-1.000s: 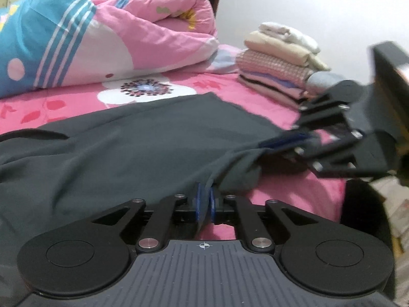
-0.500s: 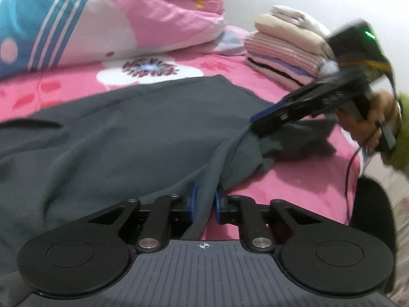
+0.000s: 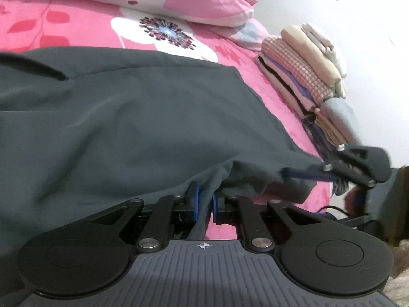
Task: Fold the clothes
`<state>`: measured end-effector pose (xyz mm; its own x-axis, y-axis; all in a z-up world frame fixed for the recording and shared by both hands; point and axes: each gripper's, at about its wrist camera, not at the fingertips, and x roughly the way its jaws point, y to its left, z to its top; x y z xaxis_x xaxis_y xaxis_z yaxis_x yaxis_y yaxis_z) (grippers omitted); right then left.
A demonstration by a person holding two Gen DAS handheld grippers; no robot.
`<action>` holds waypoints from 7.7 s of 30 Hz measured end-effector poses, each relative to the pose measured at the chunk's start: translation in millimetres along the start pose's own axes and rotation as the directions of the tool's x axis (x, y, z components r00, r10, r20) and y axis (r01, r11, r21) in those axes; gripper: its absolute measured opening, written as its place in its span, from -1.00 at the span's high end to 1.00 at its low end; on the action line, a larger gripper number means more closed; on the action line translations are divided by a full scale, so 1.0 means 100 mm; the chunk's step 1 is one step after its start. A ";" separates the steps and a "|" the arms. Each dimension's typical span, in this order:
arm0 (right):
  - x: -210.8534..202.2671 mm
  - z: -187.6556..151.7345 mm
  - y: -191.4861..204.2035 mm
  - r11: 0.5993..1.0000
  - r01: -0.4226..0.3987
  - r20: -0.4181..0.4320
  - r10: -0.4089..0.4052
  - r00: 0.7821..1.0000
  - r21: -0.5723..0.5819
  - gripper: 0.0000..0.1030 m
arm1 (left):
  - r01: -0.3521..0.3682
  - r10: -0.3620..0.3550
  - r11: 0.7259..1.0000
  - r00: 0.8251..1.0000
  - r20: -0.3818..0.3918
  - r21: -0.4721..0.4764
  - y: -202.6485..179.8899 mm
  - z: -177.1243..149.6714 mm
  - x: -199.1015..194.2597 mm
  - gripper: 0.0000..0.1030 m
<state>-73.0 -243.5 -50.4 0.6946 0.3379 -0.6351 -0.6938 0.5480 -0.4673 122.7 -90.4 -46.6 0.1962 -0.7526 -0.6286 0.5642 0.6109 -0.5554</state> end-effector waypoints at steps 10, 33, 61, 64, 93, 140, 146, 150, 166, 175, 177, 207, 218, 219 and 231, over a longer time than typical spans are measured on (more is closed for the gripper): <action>0.53 -0.49 -1.30 0.664 -0.365 0.154 0.356 0.922 0.652 0.67 | -0.110 0.068 0.968 0.980 0.186 0.227 -0.31 -0.11 -0.42 0.72; -0.37 -0.32 -0.67 0.954 -0.062 0.071 0.043 0.997 0.294 0.19 | -0.138 0.116 0.960 0.988 0.103 0.245 -0.35 -0.01 0.18 0.70; 0.54 -1.10 -1.70 0.408 -0.306 0.209 0.266 0.941 0.860 0.80 | -0.248 0.126 0.703 0.966 0.227 0.666 -1.08 -0.24 0.38 -0.03; 0.48 -1.07 -1.65 0.452 -0.293 0.203 0.237 0.950 0.842 0.79 | -0.269 0.155 0.649 0.963 0.222 0.711 -1.11 -0.30 0.50 0.00; -0.95 -1.28 -0.72 0.328 -0.096 0.114 -0.036 0.993 0.940 0.16 | -0.047 -0.038 0.920 0.977 0.208 0.389 -0.88 0.04 0.01 1.00; -0.98 -2.16 -0.81 -0.281 -0.019 -0.052 -0.245 0.968 0.959 0.85 | -0.023 0.006 0.768 1.000 0.029 0.640 -1.14 -0.62 0.03 0.69; -1.03 -2.05 -0.79 -0.267 -0.029 -0.039 -0.244 0.969 0.963 0.90 | -0.076 0.074 0.694 0.997 0.034 0.716 -1.28 -0.74 0.26 0.62; -0.97 -2.10 -0.75 -0.287 0.013 -0.076 -0.210 0.975 0.958 0.90 | -0.083 0.094 0.724 0.995 0.021 0.685 -1.20 -0.74 0.33 0.63; -1.11 -2.14 -0.60 -0.413 -0.005 -0.058 -0.138 0.989 0.911 0.35 | -0.063 0.078 0.784 0.997 0.003 0.618 -1.08 -0.70 0.29 0.69; -1.03 -2.14 -0.59 -0.424 -0.011 -0.069 -0.174 0.982 0.905 0.42 | -0.061 0.065 0.799 0.998 0.015 0.598 -1.04 -0.73 0.26 0.68; -1.02 -2.14 -0.59 -0.426 -0.013 -0.072 -0.183 0.980 0.905 0.53 | -0.060 0.061 0.801 0.998 0.018 0.595 -1.03 -0.73 0.25 0.68; -0.80 -2.07 -0.56 -0.461 -0.105 0.036 -0.157 0.987 0.881 0.24 | -0.088 0.060 0.783 0.996 0.066 0.616 -1.04 -0.82 0.21 0.65; -0.68 -1.86 -0.36 -0.454 -0.118 0.077 -0.107 0.991 0.883 0.19 | -0.060 0.030 0.819 0.998 0.063 0.571 -0.99 -0.80 0.20 0.63; -0.66 -1.83 -0.34 -0.452 -0.120 0.083 -0.099 0.992 0.884 0.19 | -0.054 0.023 0.825 0.998 0.062 0.562 -0.98 -0.79 0.20 0.63; -0.43 -1.43 -0.19 -0.375 -0.142 0.138 -0.037 0.990 0.916 0.17 | -0.016 -0.019 0.835 0.998 0.058 0.549 -0.95 -0.80 0.19 0.45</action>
<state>-117.5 -377.9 -102.3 0.7392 0.4202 -0.5263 0.3355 0.4478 0.8288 8.5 -142.7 -49.3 0.2316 -0.7774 -0.5848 0.9088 0.3873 -0.1550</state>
